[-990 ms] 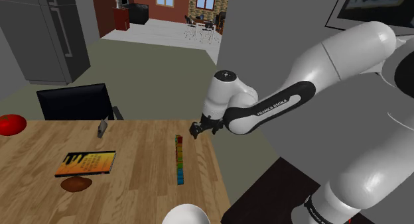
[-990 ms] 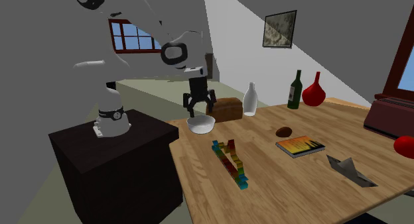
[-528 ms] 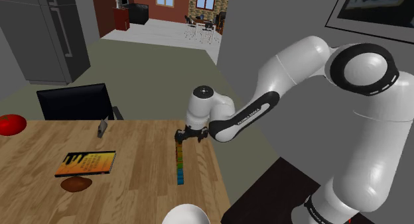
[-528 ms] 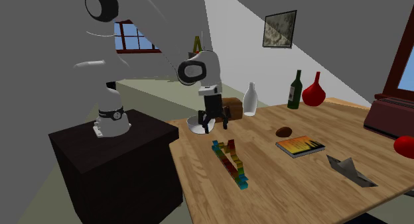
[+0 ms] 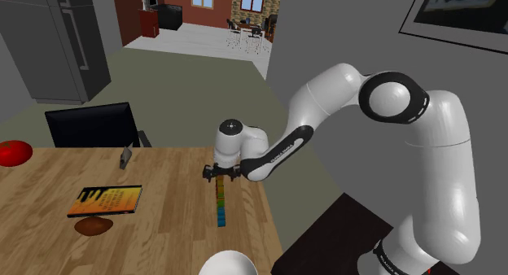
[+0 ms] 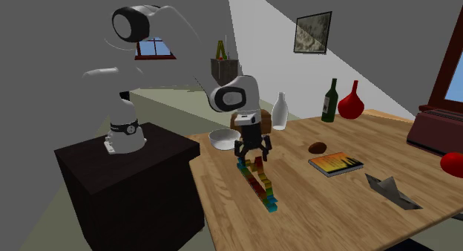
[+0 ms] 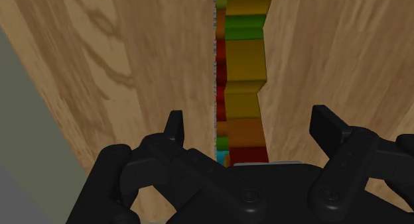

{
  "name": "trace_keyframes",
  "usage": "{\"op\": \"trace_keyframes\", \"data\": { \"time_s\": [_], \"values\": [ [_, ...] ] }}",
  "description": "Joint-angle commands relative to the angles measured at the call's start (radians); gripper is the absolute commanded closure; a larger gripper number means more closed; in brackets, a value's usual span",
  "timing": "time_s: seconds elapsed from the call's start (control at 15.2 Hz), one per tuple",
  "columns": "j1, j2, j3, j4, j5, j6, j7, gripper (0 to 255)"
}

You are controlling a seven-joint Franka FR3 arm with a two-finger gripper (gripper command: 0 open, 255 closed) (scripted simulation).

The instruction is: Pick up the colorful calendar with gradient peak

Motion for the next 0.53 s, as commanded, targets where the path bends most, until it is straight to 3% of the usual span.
{"op": "trace_keyframes", "data": {
  "time_s": [0.0, 0.4, 0.46],
  "values": [
    [0.012, 0.030, -0.017, 0.015, -0.019, 0.015, 0.019, 0],
    [0.034, 0.081, -0.046, 0.034, -0.055, 0.045, 0.053, 0],
    [0.034, 0.081, -0.046, 0.035, -0.055, 0.045, 0.053, 255]
  ]
}}
